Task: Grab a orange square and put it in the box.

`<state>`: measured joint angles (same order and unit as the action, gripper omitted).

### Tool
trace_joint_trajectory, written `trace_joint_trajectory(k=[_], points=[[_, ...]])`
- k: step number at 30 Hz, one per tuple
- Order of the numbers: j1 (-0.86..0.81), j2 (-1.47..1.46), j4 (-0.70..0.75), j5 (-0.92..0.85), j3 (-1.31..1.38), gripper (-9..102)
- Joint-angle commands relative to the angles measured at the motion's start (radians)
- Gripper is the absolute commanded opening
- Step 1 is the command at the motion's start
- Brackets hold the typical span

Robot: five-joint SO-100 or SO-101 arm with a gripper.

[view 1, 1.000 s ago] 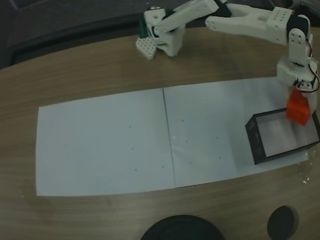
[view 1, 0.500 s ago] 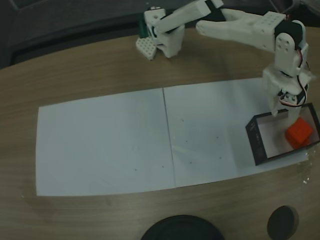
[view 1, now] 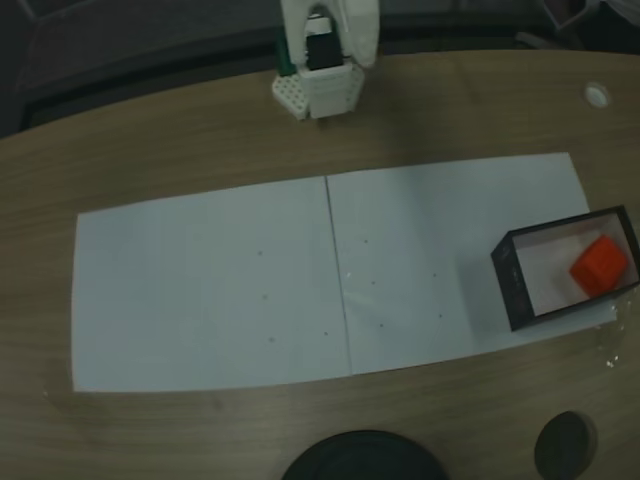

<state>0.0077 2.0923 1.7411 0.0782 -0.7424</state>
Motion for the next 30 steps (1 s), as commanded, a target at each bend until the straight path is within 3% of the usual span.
trace_joint_trajectory(k=[1,12,21,30], points=[[-0.061,0.325,-0.014,0.005,-0.156,0],[-0.086,0.876,-0.026,0.005,-0.54,0],[-0.086,1.089,-0.029,-0.006,-0.71,-1],[-0.086,1.261,-0.152,0.029,-0.943,-1]])
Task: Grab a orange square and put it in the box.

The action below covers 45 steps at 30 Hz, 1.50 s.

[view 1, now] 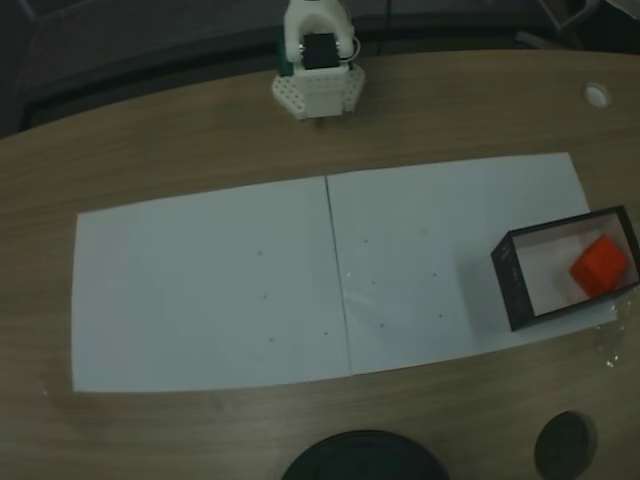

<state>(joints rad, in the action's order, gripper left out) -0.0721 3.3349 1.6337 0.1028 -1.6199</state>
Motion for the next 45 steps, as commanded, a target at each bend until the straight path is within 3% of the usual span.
trace_joint_trajectory(k=[1,11,18,24,30,41,45], points=[[-0.006,0.044,-0.061,0.005,-0.104,-1],[-0.006,0.141,-0.25,0.006,-0.474,0],[-0.006,0.141,-0.485,-0.002,-0.965,0],[0.005,0.141,-0.6,-0.005,-1.29,0],[0.1,0.141,-0.578,-0.005,-1.41,0],[0.104,0.141,-0.35,-0.005,-1.384,0],[0.095,0.14,-0.344,0.002,-1.382,0]])
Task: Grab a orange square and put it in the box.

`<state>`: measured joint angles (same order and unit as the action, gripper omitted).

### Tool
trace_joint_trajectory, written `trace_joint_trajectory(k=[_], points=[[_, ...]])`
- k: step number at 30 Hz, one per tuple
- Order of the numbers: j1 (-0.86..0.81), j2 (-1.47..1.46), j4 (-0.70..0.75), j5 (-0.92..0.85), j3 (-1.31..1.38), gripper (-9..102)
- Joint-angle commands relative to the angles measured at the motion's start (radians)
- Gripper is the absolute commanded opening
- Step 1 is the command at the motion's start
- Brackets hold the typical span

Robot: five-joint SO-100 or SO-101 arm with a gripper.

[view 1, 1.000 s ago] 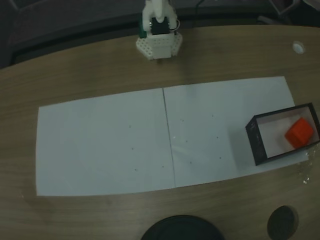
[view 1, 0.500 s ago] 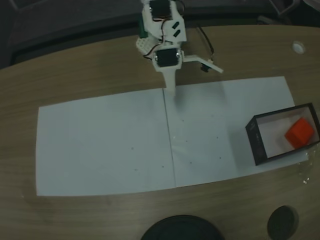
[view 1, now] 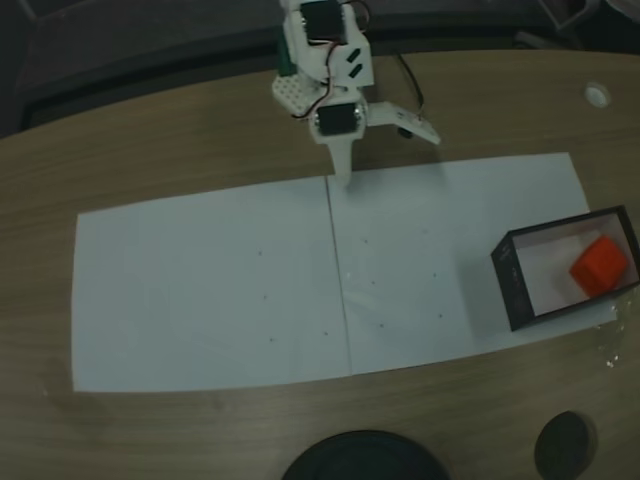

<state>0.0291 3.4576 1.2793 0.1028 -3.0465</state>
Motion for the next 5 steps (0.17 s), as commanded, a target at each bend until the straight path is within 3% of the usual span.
trace_joint_trajectory(k=[1,5], points=[[-0.006,0.017,0.011,0.002,0.044,0],[-0.008,0.017,0.011,0.003,0.044,0]])
